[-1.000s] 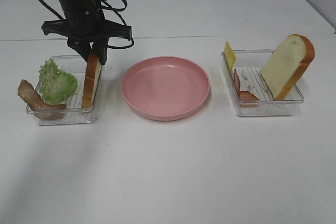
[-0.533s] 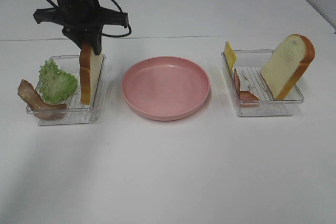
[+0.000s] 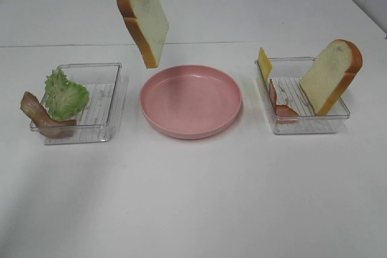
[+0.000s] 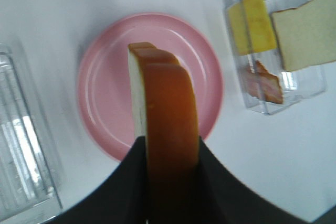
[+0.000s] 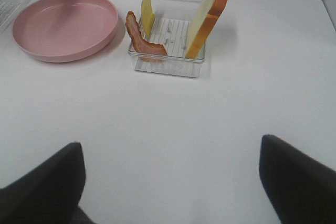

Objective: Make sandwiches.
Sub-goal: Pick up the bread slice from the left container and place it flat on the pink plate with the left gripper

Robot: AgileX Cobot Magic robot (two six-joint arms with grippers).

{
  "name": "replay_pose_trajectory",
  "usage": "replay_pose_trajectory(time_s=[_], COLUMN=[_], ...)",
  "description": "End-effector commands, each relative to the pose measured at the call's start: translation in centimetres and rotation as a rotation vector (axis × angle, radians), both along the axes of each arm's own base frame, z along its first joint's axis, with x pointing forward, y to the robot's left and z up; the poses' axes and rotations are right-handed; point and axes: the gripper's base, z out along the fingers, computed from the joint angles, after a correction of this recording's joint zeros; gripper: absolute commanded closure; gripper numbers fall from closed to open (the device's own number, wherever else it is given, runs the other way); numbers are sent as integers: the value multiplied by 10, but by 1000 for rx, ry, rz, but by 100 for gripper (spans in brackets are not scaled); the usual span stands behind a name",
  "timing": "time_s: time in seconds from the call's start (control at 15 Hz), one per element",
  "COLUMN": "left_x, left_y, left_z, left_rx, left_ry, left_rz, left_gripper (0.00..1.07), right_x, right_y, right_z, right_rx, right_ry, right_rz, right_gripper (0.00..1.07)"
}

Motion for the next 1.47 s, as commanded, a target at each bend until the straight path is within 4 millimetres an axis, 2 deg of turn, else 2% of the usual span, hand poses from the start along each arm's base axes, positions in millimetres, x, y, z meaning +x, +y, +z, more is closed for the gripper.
replay_pose_trajectory(time_s=[0.07,0.27,0.53,0.8,1.13,1.47], left_x=[11,30,50,61,64,62], left_y=[7,2,-15,-21,-27,-35], left_z=[-14,-55,-124,-176,-199,-206], left_rx=[-126,-251,-428,-502,-495,-481], left_ry=[60,131,271,343,348,351], left_rz=[-62,-102,-95,-33,8,2], left_gripper=[107,107,107,107,107,107], right_x=[-1,-1,-1,-1,-1,-1], right_y=[0,0,0,0,0,0], right_z=[0,0,0,0,0,0], right_rx=[-3,-2,-2,-2,-2,-2], right_ry=[-20,-20,-20,-20,-19,-19], right_rz=[0,0,0,0,0,0], right_gripper=[22,22,22,22,22,22])
